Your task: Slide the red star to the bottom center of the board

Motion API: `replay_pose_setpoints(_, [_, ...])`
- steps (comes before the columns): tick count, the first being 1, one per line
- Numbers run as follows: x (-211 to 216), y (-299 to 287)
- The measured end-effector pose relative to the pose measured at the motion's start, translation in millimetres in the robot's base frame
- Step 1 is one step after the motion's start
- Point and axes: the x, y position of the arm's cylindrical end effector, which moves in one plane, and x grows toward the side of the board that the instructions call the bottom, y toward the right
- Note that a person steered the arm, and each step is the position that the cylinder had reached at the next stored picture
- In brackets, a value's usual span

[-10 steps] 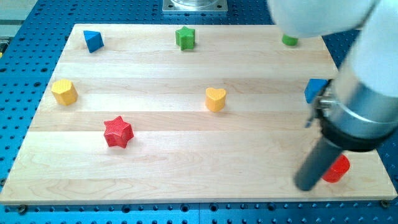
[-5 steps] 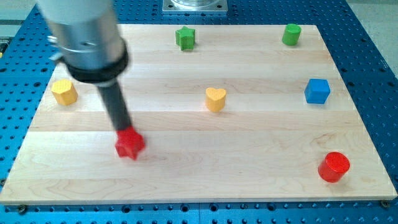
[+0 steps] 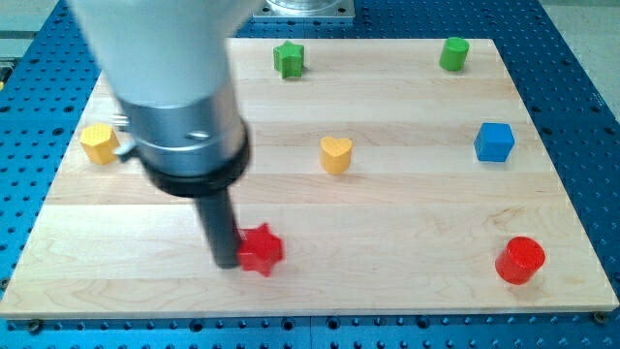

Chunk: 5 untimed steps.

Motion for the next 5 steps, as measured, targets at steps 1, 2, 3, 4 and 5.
replay_pose_setpoints(1, [-40,-39])
replay_pose_setpoints(2, [-64,3])
replay_pose_setpoints(3, [-45,38])
replay_pose_setpoints(4, [-30,47])
replay_pose_setpoints(5, [-73,128])
